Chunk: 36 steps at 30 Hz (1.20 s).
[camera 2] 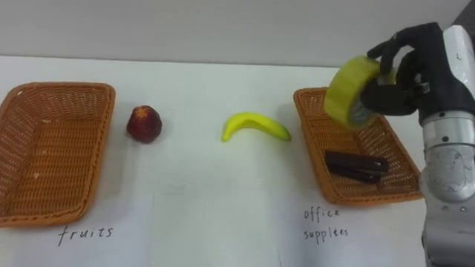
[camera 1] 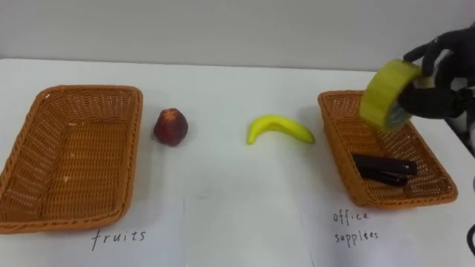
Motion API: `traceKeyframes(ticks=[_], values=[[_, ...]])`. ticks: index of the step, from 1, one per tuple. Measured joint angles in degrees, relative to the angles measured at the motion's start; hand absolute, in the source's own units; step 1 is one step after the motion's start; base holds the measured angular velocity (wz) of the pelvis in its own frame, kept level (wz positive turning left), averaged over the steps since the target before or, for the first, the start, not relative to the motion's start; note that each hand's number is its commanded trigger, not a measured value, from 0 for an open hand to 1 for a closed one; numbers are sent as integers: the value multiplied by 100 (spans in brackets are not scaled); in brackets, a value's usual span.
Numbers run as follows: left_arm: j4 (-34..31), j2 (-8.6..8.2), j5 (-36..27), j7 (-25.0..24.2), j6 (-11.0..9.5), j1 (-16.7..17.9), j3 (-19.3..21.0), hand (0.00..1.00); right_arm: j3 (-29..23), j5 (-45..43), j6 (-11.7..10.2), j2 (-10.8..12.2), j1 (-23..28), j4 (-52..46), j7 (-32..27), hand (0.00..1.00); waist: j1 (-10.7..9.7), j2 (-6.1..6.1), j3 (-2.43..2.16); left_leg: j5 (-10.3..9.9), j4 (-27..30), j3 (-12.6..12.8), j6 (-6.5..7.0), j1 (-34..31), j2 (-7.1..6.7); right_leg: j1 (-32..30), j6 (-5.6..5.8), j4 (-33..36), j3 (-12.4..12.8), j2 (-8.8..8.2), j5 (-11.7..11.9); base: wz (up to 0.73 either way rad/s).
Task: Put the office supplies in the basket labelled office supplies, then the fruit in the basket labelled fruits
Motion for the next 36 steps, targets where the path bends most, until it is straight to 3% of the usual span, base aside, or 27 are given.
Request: traceKeyframes(ticks=[9,15,25,36], values=[[-1,-7,0,21,-9,2,-1,0,-24,-2,4,0,41,43,-4,100,-111,49,-5,-2,-48,116,-3,83,14,-5,-9,19,145,28,6,-8],[-6,6,8,31,-1,33,-8,0,-44,-9,2,0,230,256,-64,100,-94,39,-13,-1,-38,124,-3,110,13,21,-7,18,156,25,7,0],[-13,46,46,31,11,60,-18,0,-28,1,6,0,500,509,46,100,-68,121,5,-1,-39,180,-4,108,21,-2,-8,70,174,35,8,0],[11,52,63,13,17,49,-14,0,-27,-287,5,1,511,681,49,100,-58,91,4,-2,-37,199,-3,102,25,-17,-8,81,151,27,8,-1]])
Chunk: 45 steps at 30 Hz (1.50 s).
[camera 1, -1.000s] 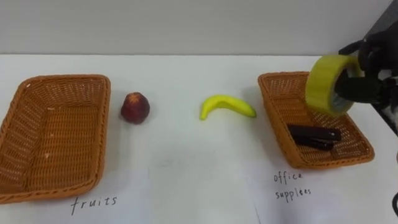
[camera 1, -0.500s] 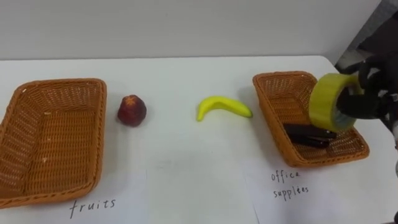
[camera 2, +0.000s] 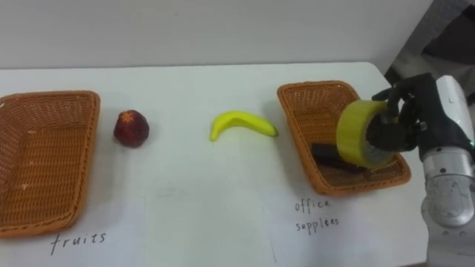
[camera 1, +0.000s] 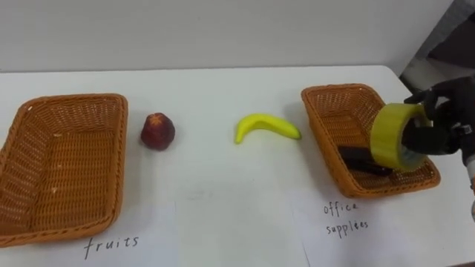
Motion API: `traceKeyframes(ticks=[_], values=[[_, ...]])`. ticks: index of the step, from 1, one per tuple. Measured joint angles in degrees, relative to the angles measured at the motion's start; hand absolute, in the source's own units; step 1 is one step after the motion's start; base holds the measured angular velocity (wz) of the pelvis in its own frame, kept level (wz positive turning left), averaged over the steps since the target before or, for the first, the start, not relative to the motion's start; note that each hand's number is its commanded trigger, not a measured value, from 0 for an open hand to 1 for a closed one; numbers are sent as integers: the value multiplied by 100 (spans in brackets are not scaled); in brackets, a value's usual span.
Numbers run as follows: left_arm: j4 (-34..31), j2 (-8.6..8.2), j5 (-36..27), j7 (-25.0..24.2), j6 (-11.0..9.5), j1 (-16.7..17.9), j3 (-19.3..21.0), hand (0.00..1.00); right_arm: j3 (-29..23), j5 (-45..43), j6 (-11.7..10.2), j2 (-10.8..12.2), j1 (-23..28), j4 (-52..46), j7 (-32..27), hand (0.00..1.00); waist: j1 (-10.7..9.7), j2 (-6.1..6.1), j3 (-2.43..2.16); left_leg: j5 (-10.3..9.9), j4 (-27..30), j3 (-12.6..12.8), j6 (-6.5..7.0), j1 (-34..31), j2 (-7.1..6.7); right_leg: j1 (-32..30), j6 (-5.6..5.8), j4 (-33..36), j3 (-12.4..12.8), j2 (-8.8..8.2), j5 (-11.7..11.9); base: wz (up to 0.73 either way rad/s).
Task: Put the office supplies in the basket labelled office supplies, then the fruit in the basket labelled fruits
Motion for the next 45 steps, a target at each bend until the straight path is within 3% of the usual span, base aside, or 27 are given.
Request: traceKeyframes(ticks=[9,20,21,24,45], values=[[-26,0,-4,-7,10,-89,-1,0,80,-45,1,15,134,189,20,100,163,16,-2,0,2,6,0,-3,6,-9,0,1,-2,-2,0,0],[-24,-1,-4,3,8,-70,-2,0,81,-164,3,16,163,212,23,100,195,38,6,0,1,6,0,4,4,-6,0,6,1,-1,0,0],[-22,0,-4,3,8,-68,-1,0,81,-163,3,16,163,212,23,69,198,38,6,0,1,6,0,5,5,-6,0,6,1,-1,0,0],[-20,-1,-4,3,8,-64,0,0,80,-163,3,16,166,212,24,0,227,36,5,0,1,6,0,5,6,-6,0,6,1,0,0,0],[-6,-2,-4,0,8,-8,8,0,80,-163,2,17,176,216,67,0,275,-15,-3,-1,1,4,0,1,6,-5,0,4,-2,-1,0,0]])
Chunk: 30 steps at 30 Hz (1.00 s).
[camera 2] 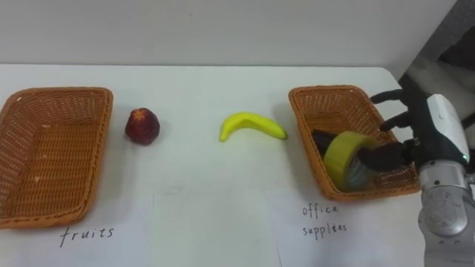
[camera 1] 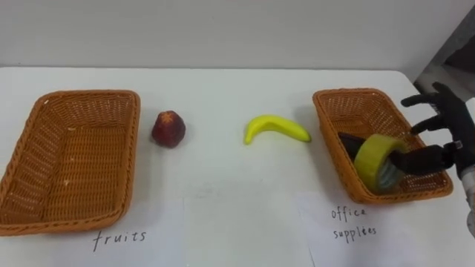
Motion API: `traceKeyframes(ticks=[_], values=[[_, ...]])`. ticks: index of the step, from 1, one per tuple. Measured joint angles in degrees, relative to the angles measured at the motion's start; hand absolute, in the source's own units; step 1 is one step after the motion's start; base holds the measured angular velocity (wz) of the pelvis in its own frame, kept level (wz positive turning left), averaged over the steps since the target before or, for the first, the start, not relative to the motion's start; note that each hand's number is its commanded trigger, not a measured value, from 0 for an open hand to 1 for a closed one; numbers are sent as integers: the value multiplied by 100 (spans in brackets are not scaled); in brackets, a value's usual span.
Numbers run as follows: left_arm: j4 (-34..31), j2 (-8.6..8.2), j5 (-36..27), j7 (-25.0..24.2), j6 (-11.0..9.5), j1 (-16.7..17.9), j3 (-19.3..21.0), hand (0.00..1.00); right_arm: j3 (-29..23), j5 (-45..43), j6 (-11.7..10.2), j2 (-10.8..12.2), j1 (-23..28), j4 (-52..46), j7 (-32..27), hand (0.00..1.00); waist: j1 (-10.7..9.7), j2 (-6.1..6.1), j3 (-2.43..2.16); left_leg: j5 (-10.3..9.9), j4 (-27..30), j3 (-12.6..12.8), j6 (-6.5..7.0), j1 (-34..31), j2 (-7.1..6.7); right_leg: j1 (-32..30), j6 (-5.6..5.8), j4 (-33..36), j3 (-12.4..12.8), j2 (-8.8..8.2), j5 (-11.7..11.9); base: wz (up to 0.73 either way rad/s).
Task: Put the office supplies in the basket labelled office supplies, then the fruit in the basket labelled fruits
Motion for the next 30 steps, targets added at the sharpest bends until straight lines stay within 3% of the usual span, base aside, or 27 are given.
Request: traceKeyframes(ticks=[19,30], values=[[-49,0,0,0,-4,-8,-4,0,0,21,-26,0,0,0,-88,0,3,47,23,0,3,1,0,4,-3,6,0,1,-5,-1,0,0],[-84,0,-1,-1,-8,-5,3,0,-2,23,-30,0,-1,-7,-126,0,2,35,11,0,3,-2,0,-2,0,2,0,0,-15,-1,0,0]])
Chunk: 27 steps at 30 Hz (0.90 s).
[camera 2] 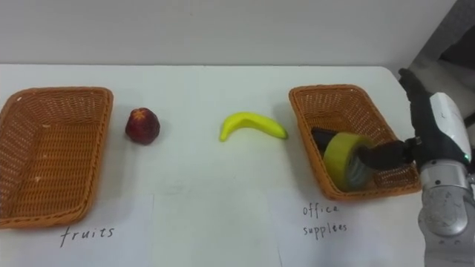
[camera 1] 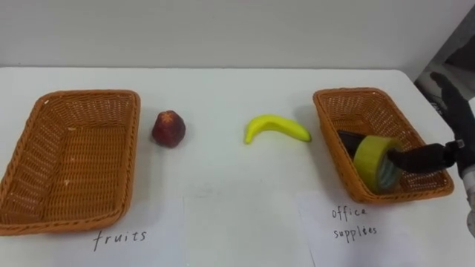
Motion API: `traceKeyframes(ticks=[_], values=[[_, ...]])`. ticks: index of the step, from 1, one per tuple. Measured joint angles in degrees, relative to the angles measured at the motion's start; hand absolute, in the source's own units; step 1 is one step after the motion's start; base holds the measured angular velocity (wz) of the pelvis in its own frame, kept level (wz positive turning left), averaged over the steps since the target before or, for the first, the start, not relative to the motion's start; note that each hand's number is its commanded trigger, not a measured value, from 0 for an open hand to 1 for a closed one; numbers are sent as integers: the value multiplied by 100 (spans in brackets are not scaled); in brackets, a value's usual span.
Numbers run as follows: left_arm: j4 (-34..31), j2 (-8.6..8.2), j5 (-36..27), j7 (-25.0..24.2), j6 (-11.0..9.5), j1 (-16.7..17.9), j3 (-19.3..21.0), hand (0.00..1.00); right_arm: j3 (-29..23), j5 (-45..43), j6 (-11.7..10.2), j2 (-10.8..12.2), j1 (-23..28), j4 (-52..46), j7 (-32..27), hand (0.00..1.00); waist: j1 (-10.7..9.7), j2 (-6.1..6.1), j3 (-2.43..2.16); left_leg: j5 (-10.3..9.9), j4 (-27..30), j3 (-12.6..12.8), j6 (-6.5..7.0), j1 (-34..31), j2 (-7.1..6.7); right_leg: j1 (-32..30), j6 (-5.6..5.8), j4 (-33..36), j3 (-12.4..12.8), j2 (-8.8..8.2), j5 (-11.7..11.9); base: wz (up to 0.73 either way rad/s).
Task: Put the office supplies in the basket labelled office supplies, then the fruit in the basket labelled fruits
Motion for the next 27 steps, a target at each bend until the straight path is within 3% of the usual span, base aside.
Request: traceKeyframes(ticks=[6,19,27], values=[[-25,2,-39,-1,1,52,11,0,-55,-36,0,-1,-22,-21,-78,0,-10,-50,-32,0,-2,-9,0,49,-8,44,0,4,4,0,0,0],[-117,19,-50,-11,-15,75,118,0,-306,-57,-51,-177,-245,-906,-321,0,-64,-173,-10,0,-6,-19,1,56,-28,48,0,10,11,0,0,0],[-98,20,-49,-6,-21,41,59,0,-305,124,-114,-209,-355,-932,-334,0,-138,-159,3,0,-14,-19,1,37,-9,22,0,11,19,4,0,0]])
